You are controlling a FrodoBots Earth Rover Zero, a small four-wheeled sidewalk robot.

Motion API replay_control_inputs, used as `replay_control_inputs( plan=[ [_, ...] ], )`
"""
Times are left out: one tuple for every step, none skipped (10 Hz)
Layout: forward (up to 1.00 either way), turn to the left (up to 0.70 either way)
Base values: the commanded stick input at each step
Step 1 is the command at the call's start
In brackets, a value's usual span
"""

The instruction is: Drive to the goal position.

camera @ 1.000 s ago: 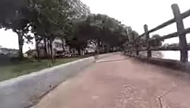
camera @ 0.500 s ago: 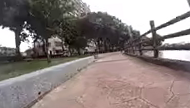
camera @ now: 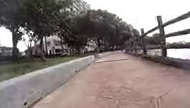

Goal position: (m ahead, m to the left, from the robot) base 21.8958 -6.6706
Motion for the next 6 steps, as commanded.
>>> replay_control_inputs(
  plan=[
    [1.0,-0.39],
    [1.0,-0.4],
    [1.0,-0.07],
    [1.0,0.0],
    [1.0,0.0],
    [1.0,0.0]
  ],
)
